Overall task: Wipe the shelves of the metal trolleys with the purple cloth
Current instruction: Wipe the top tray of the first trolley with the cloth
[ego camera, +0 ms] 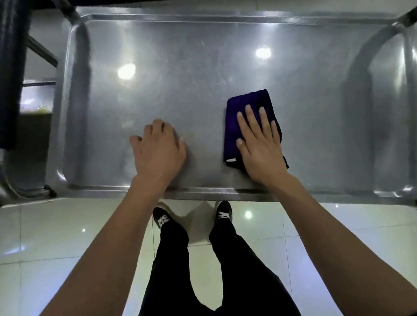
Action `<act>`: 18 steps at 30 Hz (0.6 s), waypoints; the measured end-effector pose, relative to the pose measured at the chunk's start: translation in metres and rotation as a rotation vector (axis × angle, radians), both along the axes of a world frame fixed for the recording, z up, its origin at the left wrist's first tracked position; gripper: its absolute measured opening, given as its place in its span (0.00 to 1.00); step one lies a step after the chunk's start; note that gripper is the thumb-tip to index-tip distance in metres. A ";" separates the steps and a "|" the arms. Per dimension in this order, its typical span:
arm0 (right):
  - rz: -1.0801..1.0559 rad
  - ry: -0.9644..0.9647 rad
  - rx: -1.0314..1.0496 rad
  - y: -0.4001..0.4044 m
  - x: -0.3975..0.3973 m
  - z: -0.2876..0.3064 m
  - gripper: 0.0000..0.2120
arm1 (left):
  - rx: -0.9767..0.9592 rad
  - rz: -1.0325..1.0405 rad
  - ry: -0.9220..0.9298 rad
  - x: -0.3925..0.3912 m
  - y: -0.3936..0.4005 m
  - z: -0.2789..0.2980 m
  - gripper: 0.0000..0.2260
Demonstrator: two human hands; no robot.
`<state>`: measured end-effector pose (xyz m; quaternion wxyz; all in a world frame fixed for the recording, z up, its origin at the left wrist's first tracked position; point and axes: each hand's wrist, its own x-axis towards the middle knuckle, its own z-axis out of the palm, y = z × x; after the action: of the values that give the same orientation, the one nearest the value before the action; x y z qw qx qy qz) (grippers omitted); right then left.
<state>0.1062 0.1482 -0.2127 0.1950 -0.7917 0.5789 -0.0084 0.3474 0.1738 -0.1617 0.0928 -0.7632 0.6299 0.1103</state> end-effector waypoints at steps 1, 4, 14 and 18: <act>-0.022 0.001 0.004 0.002 -0.010 0.001 0.28 | -0.005 -0.006 -0.004 -0.001 -0.001 0.000 0.20; -0.052 0.006 0.024 0.006 -0.025 0.005 0.28 | -0.020 -0.008 0.011 0.000 -0.002 -0.001 0.20; -0.011 0.047 0.012 0.028 0.036 0.003 0.28 | -0.051 -0.070 0.049 0.026 0.007 -0.008 0.16; 0.035 0.047 -0.005 0.048 0.100 -0.001 0.29 | -0.065 -0.116 0.188 0.049 0.012 -0.011 0.18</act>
<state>0.2060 0.1966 -0.2136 0.1793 -0.8021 0.5695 0.0123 0.3962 0.1854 -0.1731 0.0146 -0.7142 0.6823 0.1554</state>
